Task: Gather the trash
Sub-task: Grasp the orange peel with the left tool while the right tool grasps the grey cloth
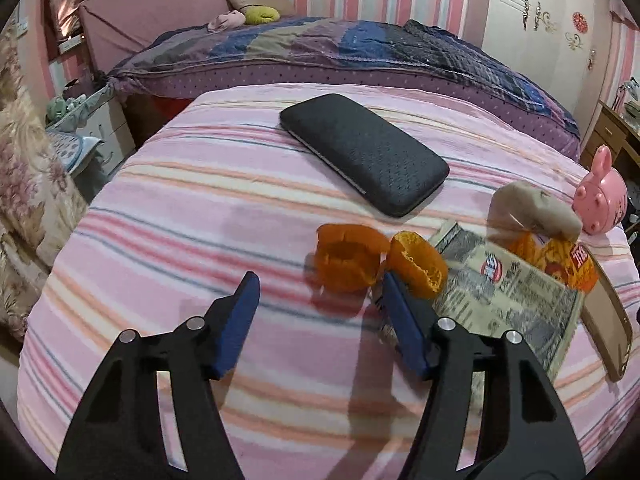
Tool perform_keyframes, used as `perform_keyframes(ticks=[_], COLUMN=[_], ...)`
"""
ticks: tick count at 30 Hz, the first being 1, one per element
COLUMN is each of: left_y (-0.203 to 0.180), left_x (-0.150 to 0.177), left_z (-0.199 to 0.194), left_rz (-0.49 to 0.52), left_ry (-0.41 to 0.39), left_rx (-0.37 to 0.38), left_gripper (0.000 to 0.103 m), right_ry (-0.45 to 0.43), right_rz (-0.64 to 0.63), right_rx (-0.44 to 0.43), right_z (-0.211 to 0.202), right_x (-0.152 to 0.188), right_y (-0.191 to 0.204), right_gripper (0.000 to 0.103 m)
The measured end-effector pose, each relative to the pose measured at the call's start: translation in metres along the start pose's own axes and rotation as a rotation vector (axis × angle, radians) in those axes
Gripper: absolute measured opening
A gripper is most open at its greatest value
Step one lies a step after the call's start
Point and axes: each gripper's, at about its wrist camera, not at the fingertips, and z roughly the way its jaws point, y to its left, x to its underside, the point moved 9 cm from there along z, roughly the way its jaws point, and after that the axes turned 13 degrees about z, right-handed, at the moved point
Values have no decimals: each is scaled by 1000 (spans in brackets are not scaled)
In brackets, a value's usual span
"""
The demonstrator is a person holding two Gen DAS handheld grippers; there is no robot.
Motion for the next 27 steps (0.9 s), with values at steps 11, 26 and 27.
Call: perform_keyframes(ticks=[11,26,27], left_y=[-7,42,46], left_x=[-3,-4,-5], left_z=[3,-36,-39], left_rz=[-7,-53,-55], left_ry=[-22,-75,-81], left_rx=[99,-19,-32], left_gripper=[21,19,19], right_ry=[-4,-17,-15], right_rz=[-24,-62,-74], right_rx=[6,-165,-172], right_z=[-1,8,10], right_x=[-1,-42,-44], right_y=[8,100,109], right_gripper=[97,97,97])
